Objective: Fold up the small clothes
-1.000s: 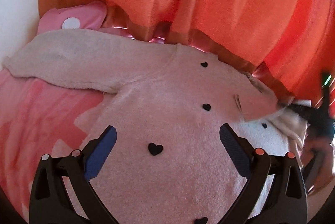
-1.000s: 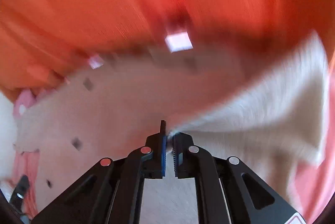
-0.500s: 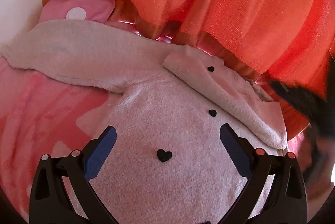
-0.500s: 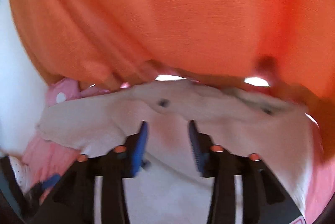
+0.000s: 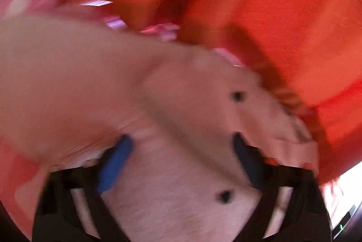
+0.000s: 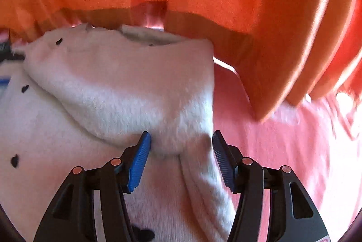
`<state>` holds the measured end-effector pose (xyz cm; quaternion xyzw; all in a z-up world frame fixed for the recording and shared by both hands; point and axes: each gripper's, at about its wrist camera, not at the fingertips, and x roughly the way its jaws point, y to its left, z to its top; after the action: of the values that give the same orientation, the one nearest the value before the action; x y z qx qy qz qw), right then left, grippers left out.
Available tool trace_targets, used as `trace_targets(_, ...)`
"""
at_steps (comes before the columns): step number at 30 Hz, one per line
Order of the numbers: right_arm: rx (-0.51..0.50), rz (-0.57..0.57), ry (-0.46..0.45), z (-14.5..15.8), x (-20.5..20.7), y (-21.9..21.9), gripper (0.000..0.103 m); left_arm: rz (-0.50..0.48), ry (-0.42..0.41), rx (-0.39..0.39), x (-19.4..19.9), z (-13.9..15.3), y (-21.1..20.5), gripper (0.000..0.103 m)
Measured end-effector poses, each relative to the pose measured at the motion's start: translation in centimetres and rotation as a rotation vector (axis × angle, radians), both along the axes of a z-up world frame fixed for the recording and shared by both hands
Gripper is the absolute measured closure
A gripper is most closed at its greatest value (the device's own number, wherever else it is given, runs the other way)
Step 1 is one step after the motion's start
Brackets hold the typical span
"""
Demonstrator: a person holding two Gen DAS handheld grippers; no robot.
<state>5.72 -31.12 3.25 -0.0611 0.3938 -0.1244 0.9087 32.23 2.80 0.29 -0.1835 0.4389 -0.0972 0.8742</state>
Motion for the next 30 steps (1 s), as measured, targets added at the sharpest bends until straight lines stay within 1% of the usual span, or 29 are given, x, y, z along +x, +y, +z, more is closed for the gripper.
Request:
trace_targets(1, -0.001, -0.032, -0.011, -0.3, 0.4, -1.0, 0.053, -0.024, -0.009, -0.008, 0.4, 0.6, -0.4, 0.046)
trace_targets(2, 0.008, -0.099, -0.019, -0.1, 0.6, -2.4, 0.052, -0.026, -0.035, -0.012, 0.7, 1.9, -0.7, 0.046)
trace_targets(3, 0.042, -0.185, -0.017, -0.2, 0.7, -4.4, 0.051, -0.019, -0.060, -0.015, 0.7, 3.0, -0.7, 0.045)
trace_targets(5, 0.120, -0.318, -0.008, -0.2, 0.0, -7.3, 0.051, 0.008, -0.111, -0.035, 0.0, 5.4, 0.2, 0.038)
trace_targets(6, 0.140, -0.381, -0.012, 0.0, -0.7, -8.1, 0.051, 0.033, -0.124, -0.044, -0.8, 6.2, 0.9, 0.031)
trace_targets(7, 0.177, -0.367, -0.044, 0.9, -1.6, -7.9, 0.051, 0.064, -0.139, -0.049, -2.0, 6.9, 1.8, 0.027)
trace_targets(8, 0.196, -0.305, -0.065, 1.7, -1.8, -6.9, 0.052, 0.087, -0.154, -0.054, -3.5, 7.4, 2.8, 0.025)
trace_targets(9, 0.194, -0.222, -0.082, 2.7, -1.8, -5.1, 0.052, 0.107, -0.162, -0.045, -5.0, 7.7, 3.4, 0.024)
trace_targets(10, 0.184, -0.116, -0.103, 3.7, -1.5, -2.4, 0.052, 0.124, -0.168, -0.016, -6.9, 7.8, 4.1, 0.020)
trace_targets(12, 0.203, 0.092, -0.114, 4.7, -0.3, 3.4, 0.052, 0.149, -0.173, 0.065, -10.2, 7.8, 4.7, 0.016)
trace_targets(13, 0.220, 0.214, -0.094, 4.6, 1.0, 7.1, 0.052, 0.152, -0.177, 0.109, -11.7, 7.8, 4.8, 0.015)
trace_targets(14, 0.226, 0.306, -0.070, 4.1, 2.2, 10.4, 0.052, 0.141, -0.160, 0.163, -13.4, 7.6, 4.7, 0.015)
trace_targets(15, 0.220, 0.361, -0.047, 3.5, 3.2, 12.5, 0.053, 0.139, -0.142, 0.194, -14.6, 7.4, 4.7, 0.015)
trace_targets(16, 0.182, 0.426, 0.000, 2.1, 5.4, 16.0, 0.055, 0.141, -0.128, 0.219, -16.2, 7.3, 4.7, 0.015)
trace_targets(18, 0.107, 0.448, 0.047, 0.2, 8.2, 18.8, 0.055, 0.152, -0.127, 0.236, -18.6, 7.1, 5.0, 0.013)
trace_targets(19, 0.040, 0.436, 0.068, -1.1, 10.2, 20.3, 0.056, 0.162, -0.132, 0.241, -19.6, 6.9, 5.1, 0.010)
trace_targets(20, 0.014, 0.418, 0.076, -1.5, 11.3, 20.5, 0.057, 0.177, -0.146, 0.237, -20.7, 6.3, 5.2, 0.010)
trace_targets(21, 0.005, 0.396, 0.077, -1.6, 12.2, 20.4, 0.074, 0.197, -0.161, 0.243, -21.3, 5.6, 5.3, 0.010)
trace_targets(22, 0.040, 0.372, 0.079, -0.9, 13.4, 19.7, 0.094, 0.212, -0.164, 0.258, -21.8, 4.9, 5.4, 0.010)
trace_targets(23, 0.096, 0.355, 0.077, 0.1, 14.3, 18.8, 0.094, 0.209, -0.143, 0.276, -21.6, 4.1, 5.1, 0.010)
trace_targets(24, 0.196, 0.342, 0.052, 1.9, 14.8, 17.3, 0.094, 0.179, -0.127, 0.266, -21.2, 3.7, 5.0, 0.010)
trace_targets(25, 0.261, 0.334, 0.025, 3.1, 15.1, 16.2, 0.094, 0.158, -0.125, 0.262, -20.8, 3.7, 4.9, 0.010)
trace_targets(26, 0.326, 0.327, 0.005, 4.0, 15.3, 15.3, 0.094, 0.161, -0.131, 0.269, -20.8, 3.7, 4.9, 0.010)
trace_targets(27, 0.393, 0.325, 0.000, 4.4, 15.7, 14.6, 0.091, 0.161, -0.144, 0.265, -20.8, 3.8, 4.9, 0.010)
trace_targets(28, 0.453, 0.326, 0.022, 3.9, 16.7, 14.1, 0.085, 0.153, -0.153, 0.251, -20.9, 3.9, 5.0, 0.010)
trace_targets(29, 0.447, 0.316, 0.073, 2.6, 17.4, 14.5, 0.083, 0.142, -0.153, 0.229, -20.9, 3.8, 5.1, 0.010)
trace_targets(30, 0.403, 0.313, 0.149, 1.1, 18.2, 15.1, 0.078, 0.137, -0.146, 0.213, -20.8, 3.7, 5.4, 0.010)
